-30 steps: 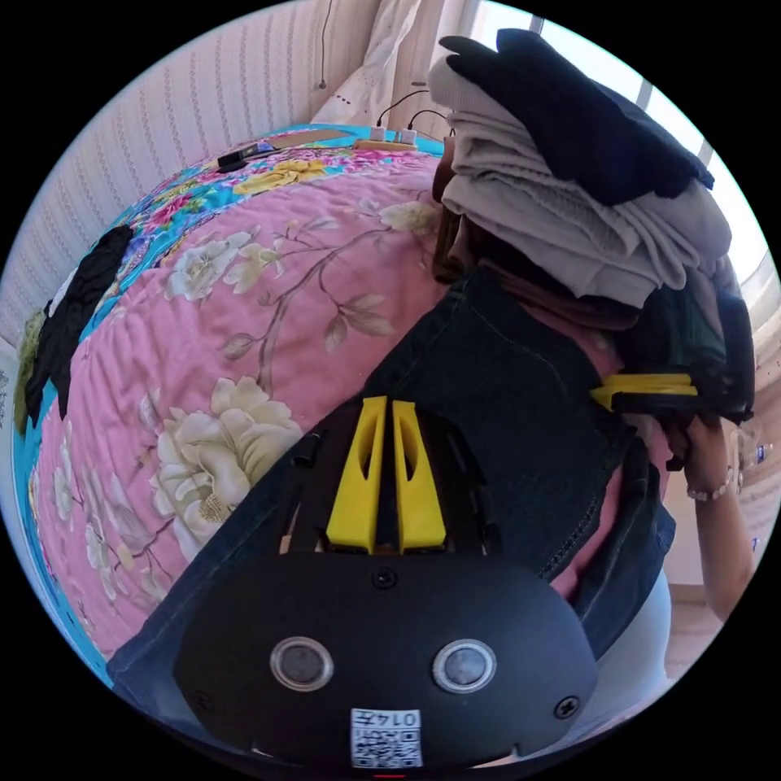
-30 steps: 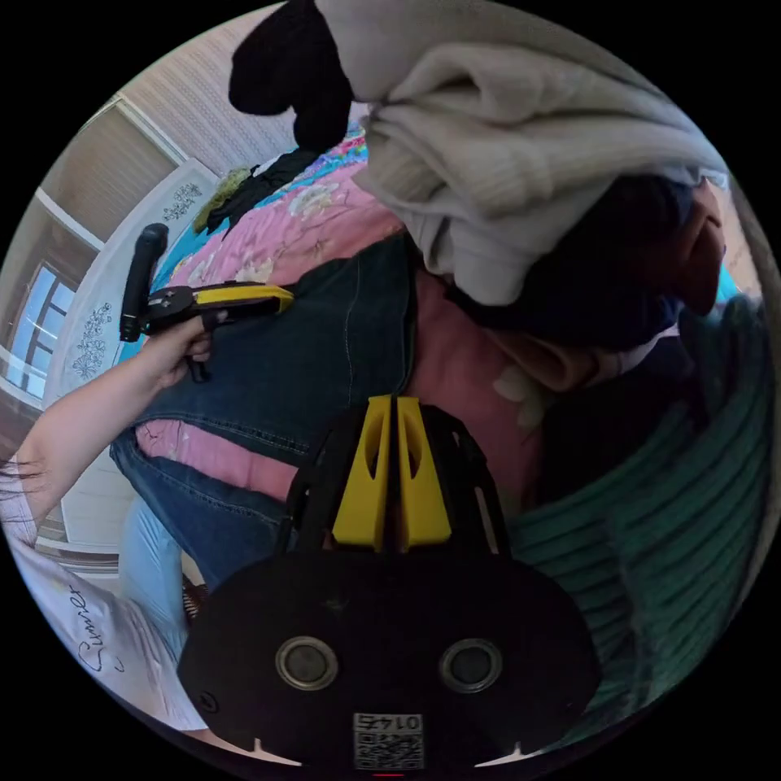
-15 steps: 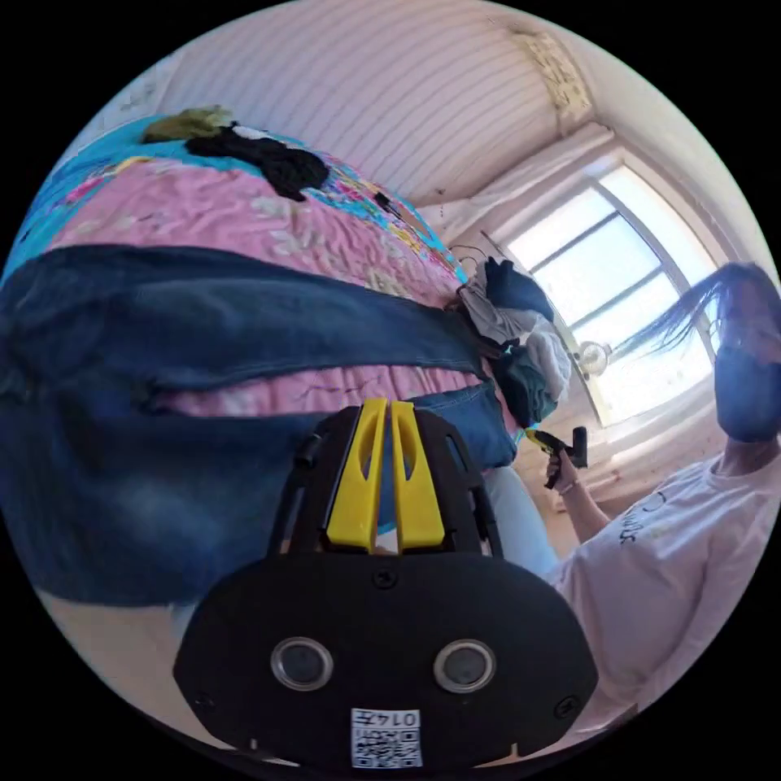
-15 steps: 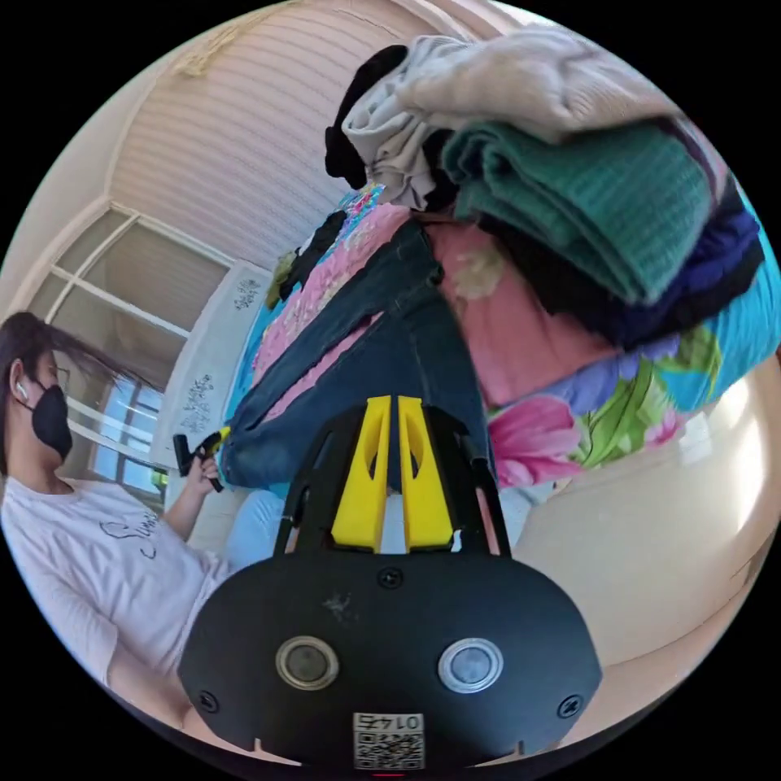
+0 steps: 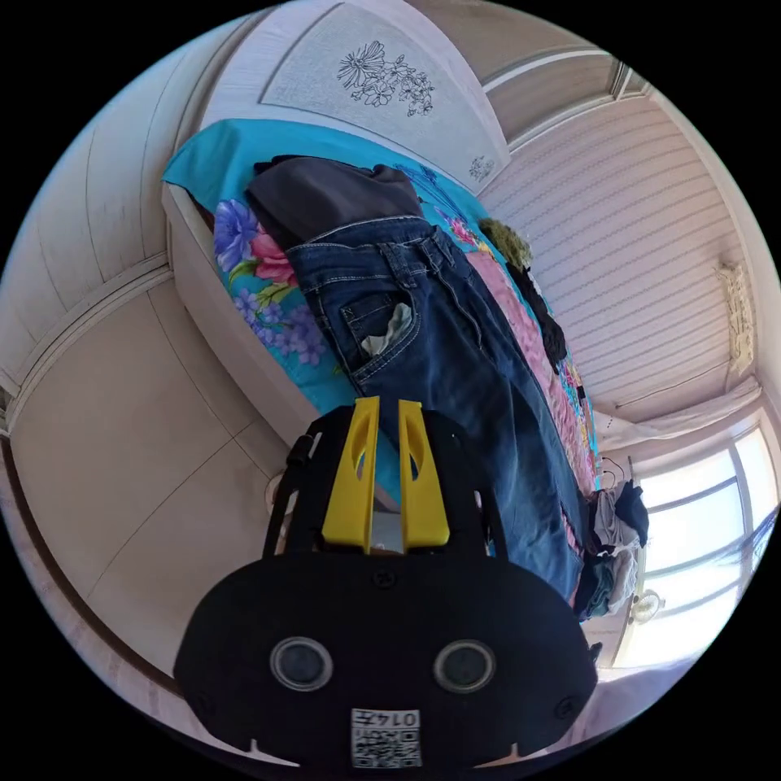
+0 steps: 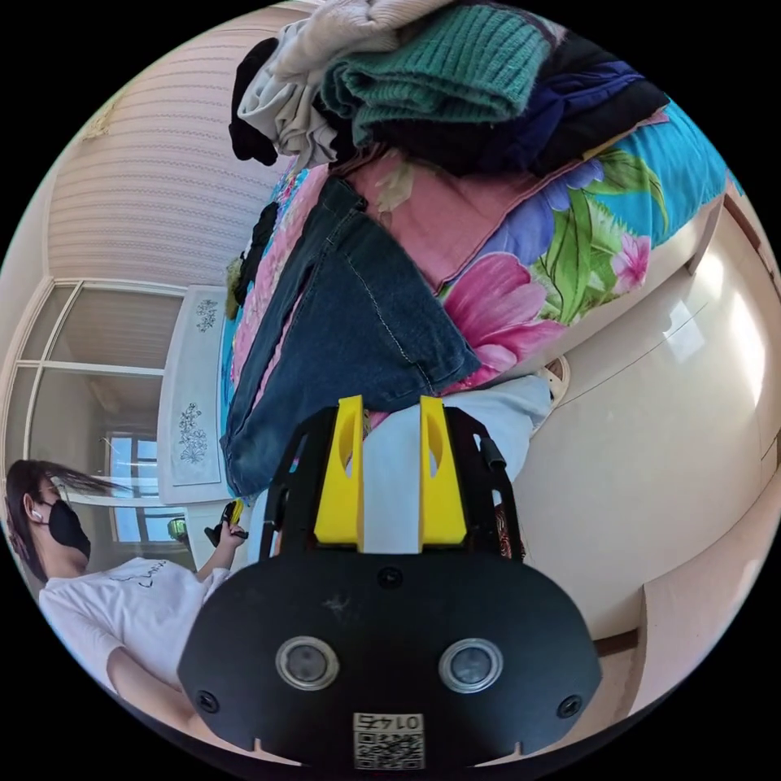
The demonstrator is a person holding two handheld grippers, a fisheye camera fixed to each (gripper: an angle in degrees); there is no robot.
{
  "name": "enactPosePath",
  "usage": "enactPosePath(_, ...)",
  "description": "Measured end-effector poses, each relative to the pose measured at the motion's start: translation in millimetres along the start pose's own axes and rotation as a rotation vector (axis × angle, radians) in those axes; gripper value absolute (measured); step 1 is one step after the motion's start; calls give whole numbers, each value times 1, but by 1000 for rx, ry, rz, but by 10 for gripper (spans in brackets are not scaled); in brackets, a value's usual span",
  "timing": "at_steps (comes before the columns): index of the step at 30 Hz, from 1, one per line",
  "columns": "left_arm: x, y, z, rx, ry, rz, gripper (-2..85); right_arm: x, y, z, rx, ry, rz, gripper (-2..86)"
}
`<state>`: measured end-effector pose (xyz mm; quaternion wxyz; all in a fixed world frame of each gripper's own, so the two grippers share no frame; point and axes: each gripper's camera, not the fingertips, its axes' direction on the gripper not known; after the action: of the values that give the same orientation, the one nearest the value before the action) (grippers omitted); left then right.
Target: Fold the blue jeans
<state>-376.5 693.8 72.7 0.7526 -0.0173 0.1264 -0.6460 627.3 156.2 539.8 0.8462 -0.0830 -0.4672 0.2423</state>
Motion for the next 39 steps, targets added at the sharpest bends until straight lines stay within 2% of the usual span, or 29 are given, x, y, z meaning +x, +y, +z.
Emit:
enactPosePath(7,-54,-43,-22,46,65,-126,76,2,-9,9,100,107,115,131)
enactPosePath(12,-76,-64,-28,-3,88,-161,92,-3,-25,23,81,92,118,126)
enactPosePath(16,-80,-78,-43,2,113,-130,59,-13,-29,35,105,26,133,102)
enactPosePath(19,-83,-87,-63,9,111,-68,41,-25,-26,29,111,56,85,67)
enactPosePath(23,-86,-96,-86,1,124,-2,12,-36,-23,21,104,0,23,40)
enactPosePath(30,-74,-117,-130,62,202,87,-3,-84,-31,-6,146,-20,-141,22)
enactPosePath(35,-42,-158,-149,94,253,174,-4,-152,-83,-20,160,30,-353,19)
enactPosePath(39,-7,-186,-141,148,257,191,-2,-195,-139,-7,151,106,-427,20)
